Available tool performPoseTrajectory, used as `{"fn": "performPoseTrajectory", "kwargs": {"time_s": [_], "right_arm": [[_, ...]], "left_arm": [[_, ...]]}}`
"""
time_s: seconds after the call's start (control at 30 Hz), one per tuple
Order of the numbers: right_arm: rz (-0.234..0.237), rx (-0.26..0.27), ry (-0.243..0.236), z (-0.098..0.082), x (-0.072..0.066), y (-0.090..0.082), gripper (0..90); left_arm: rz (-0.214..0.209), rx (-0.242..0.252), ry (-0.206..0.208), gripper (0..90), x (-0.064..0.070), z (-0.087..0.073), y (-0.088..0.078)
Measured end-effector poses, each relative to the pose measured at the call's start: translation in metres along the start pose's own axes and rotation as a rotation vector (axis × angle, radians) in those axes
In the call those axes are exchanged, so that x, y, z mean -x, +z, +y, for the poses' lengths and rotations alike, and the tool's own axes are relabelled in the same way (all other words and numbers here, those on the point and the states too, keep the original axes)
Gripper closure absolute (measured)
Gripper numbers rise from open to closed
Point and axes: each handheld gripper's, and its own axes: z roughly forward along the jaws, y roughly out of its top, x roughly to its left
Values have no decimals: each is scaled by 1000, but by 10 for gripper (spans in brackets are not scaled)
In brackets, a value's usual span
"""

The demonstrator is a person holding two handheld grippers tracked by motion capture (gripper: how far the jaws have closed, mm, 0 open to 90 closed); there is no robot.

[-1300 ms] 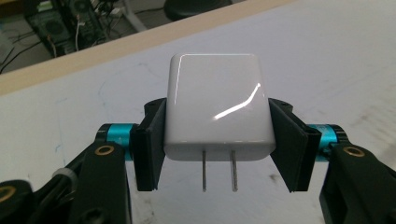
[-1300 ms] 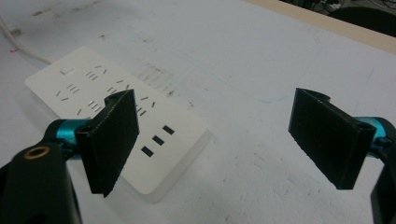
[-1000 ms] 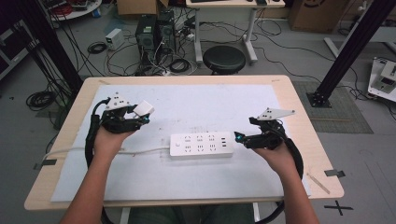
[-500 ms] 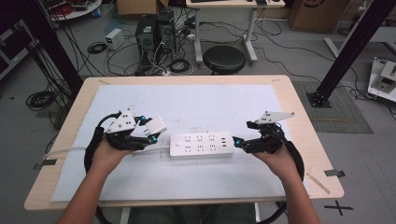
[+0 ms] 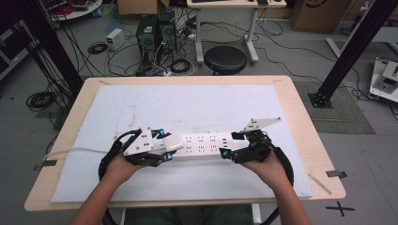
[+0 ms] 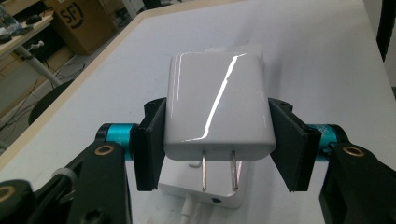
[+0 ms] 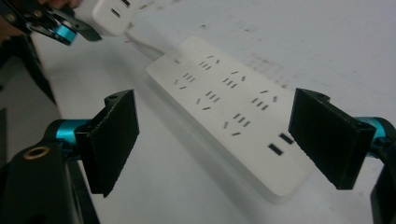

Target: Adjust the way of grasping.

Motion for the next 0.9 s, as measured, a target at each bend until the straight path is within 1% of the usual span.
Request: {"fn": "performPoseTrajectory", "kwargs": {"time_s": [0.03,0.07,0.13,0.17,0.2,0.23,0.27,0.3,0.33,0.4,0.47,0.53,0.57,0.63,0.67,0.7,0.77,0.8,0.83,0.87,0.9], "right_arm": [[21,-3,11,0,-1,2,163],[40,-3,20,0,-2,5,163],[84,-9,44,0,-2,10,163],[106,-9,57,0,-2,13,163],[118,-13,64,0,-2,15,164],[133,-14,79,0,-2,17,164],[151,-14,89,0,-1,20,167],[164,-14,91,0,-1,23,169],[171,-15,102,-1,-1,26,169],[201,-15,114,-1,-1,32,169],[224,-12,129,-2,-2,38,169],[251,-14,147,-2,-2,43,169],[263,-11,153,-2,-3,46,169],[286,-11,170,-2,-3,50,169],[299,-6,174,-3,-3,53,169],[308,-9,186,-3,-3,55,169],[315,-8,189,-3,-3,57,169],[342,-4,204,-3,-3,61,173],[352,-4,216,-3,-4,63,198],[369,4,214,-4,-3,65,225],[379,6,223,-4,-4,67,230]], "left_arm": [[0,0,0,425,0,0,0],[-2,13,15,425,4,0,3],[2,20,22,425,5,0,5],[4,27,36,425,9,0,9],[8,27,47,425,10,0,11],[8,27,47,425,10,0,11],[11,31,67,425,14,-1,14],[12,34,77,425,16,-1,16],[12,34,77,425,16,-1,16],[18,40,98,425,20,-1,20],[27,47,144,425,26,-1,24],[43,36,181,425,30,0,27],[47,38,189,425,32,1,29],[47,42,193,425,33,2,30],[53,50,198,425,36,2,32],[49,52,199,425,37,2,33],[50,50,204,425,39,2,34],[53,50,217,425,43,3,37],[53,47,224,425,44,3,38],[52,53,225,425,45,3,39],[49,53,231,425,47,4,40]]}}
